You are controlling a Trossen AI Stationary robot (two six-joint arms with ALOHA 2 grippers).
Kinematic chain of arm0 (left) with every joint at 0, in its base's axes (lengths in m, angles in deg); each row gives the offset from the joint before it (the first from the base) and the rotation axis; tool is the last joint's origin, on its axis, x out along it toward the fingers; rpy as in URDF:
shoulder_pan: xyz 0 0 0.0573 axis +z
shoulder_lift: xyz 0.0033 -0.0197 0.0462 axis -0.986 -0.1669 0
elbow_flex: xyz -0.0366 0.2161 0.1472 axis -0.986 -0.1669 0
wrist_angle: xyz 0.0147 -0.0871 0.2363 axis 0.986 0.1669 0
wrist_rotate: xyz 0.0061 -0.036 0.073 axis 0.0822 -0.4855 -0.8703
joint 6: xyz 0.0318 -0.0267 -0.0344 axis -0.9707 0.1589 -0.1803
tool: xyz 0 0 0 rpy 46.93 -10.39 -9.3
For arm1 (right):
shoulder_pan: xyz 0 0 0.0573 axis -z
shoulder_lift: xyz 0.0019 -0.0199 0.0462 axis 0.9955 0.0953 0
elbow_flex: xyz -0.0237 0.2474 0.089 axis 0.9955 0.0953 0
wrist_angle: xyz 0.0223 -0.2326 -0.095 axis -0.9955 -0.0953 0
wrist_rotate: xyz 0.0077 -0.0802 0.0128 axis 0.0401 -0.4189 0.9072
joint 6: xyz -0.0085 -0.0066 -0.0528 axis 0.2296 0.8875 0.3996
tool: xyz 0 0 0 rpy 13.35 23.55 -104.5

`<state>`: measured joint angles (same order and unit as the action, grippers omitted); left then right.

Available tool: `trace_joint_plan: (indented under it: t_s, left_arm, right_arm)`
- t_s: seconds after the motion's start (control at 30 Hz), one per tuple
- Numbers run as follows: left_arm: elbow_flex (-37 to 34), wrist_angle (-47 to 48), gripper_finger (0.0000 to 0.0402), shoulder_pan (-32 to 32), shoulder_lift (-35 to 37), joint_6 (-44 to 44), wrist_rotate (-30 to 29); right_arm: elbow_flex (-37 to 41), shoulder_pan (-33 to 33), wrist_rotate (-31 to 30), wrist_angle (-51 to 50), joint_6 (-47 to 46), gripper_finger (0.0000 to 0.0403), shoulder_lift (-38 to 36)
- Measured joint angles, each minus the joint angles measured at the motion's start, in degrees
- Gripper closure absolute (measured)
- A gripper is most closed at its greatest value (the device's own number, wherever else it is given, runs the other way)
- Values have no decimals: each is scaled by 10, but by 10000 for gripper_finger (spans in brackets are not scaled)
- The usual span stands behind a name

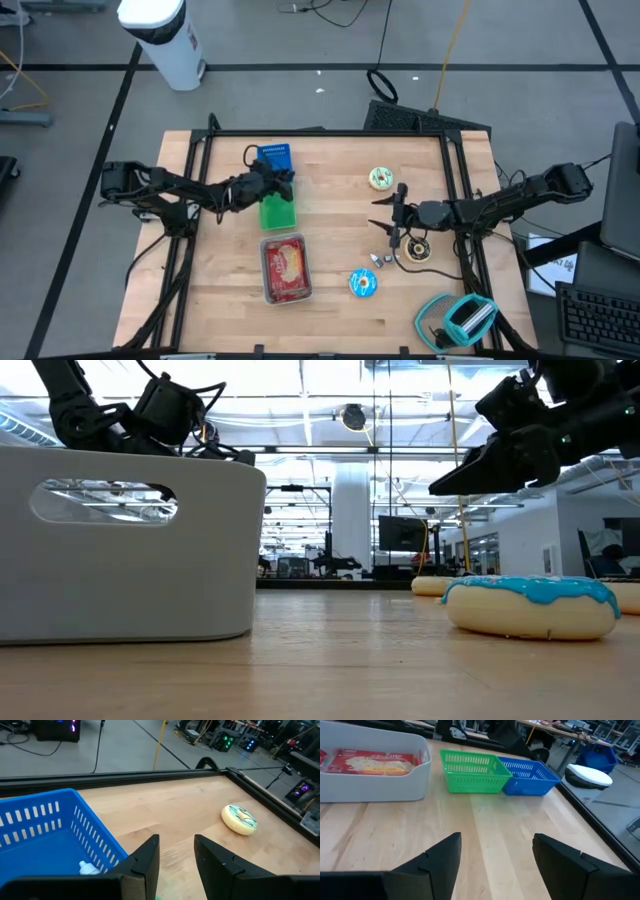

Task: Pick & Place Food Item
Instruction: Put the black donut into the green bin

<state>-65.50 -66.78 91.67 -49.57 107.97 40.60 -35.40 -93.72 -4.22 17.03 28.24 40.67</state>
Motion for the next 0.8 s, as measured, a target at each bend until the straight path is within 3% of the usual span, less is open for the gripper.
trace_joint_plan:
  t_s: [0.4,0.57,0.67,0.8]
  left_arm:
    - [0,0,277,-1,0,0,0]
    - [0,1,277,-2,0,0,0]
    - [0,1,277,-2,0,0,10]
    - [0,1,277,-2,0,0,10]
  right_arm:
    - [0,6,0,0,0,170,0]
    - [-2,2,13,-16,-49,175,-4]
    - [-40,-8,48,-149,-94,175,-13]
    - [-121,-23,77,-432,-170,172,-12]
